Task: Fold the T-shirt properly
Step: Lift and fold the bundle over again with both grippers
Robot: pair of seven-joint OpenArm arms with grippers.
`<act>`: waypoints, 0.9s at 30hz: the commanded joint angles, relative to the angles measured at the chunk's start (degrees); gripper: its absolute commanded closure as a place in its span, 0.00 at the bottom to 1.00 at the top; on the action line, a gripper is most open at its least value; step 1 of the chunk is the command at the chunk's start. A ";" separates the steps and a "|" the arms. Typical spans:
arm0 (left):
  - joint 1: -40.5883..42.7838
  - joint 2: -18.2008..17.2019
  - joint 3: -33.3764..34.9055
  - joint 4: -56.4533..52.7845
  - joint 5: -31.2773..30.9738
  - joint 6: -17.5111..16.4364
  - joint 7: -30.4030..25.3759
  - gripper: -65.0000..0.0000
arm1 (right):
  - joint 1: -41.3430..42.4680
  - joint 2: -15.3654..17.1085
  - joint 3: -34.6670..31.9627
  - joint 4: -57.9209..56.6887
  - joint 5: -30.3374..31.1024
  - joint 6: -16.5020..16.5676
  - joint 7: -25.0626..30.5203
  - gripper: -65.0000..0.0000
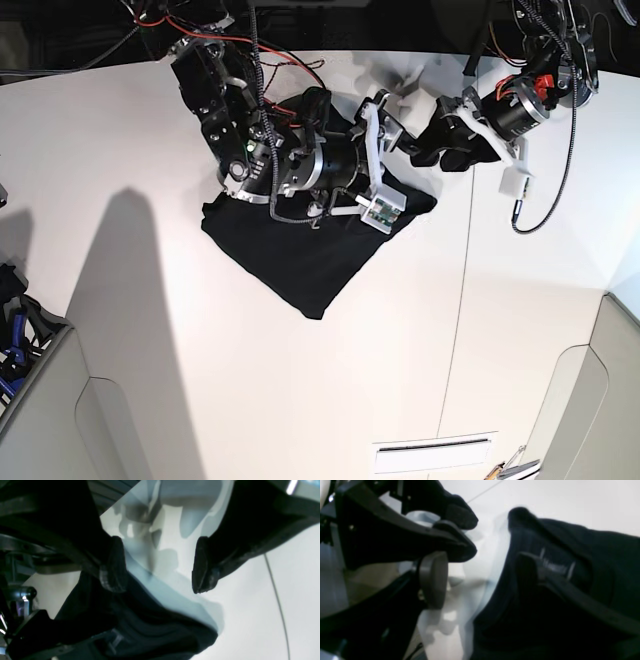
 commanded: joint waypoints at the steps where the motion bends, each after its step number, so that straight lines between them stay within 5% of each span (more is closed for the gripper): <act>1: -0.28 -0.37 -0.57 1.14 -2.40 -0.76 -0.98 0.33 | 1.62 -0.48 -0.09 0.96 0.28 0.11 1.14 0.36; 6: -0.28 -0.46 -6.51 1.14 -4.44 -2.34 -0.81 0.33 | 4.87 -0.48 0.20 1.53 0.26 -1.49 0.98 0.36; 8: -0.26 -1.09 -8.61 1.20 -8.24 -3.38 0.39 0.44 | 6.27 -0.48 1.07 2.21 0.26 -1.84 1.31 0.40; 11: -0.26 -1.79 -8.87 1.90 -17.25 -3.38 5.46 0.81 | 8.39 -0.48 4.52 2.64 0.15 -1.84 4.15 0.74; 13: -0.24 -1.75 -7.61 2.64 -23.69 -3.38 9.03 0.90 | 9.42 -0.48 8.44 2.60 -1.18 -1.84 7.80 1.00; 16: -0.26 -1.73 -3.28 3.58 -24.76 -3.38 9.88 0.93 | 10.19 -0.52 15.13 2.43 -3.67 -1.86 13.60 1.00; 21: -0.31 -1.62 7.82 3.72 -16.46 -3.38 4.74 0.95 | 11.08 -0.48 24.90 -0.31 -3.82 -1.79 15.13 1.00; 27: -0.59 -0.79 18.84 3.69 -12.68 -3.38 0.33 0.95 | 16.15 -0.17 29.64 -15.78 -3.58 -1.70 21.84 1.00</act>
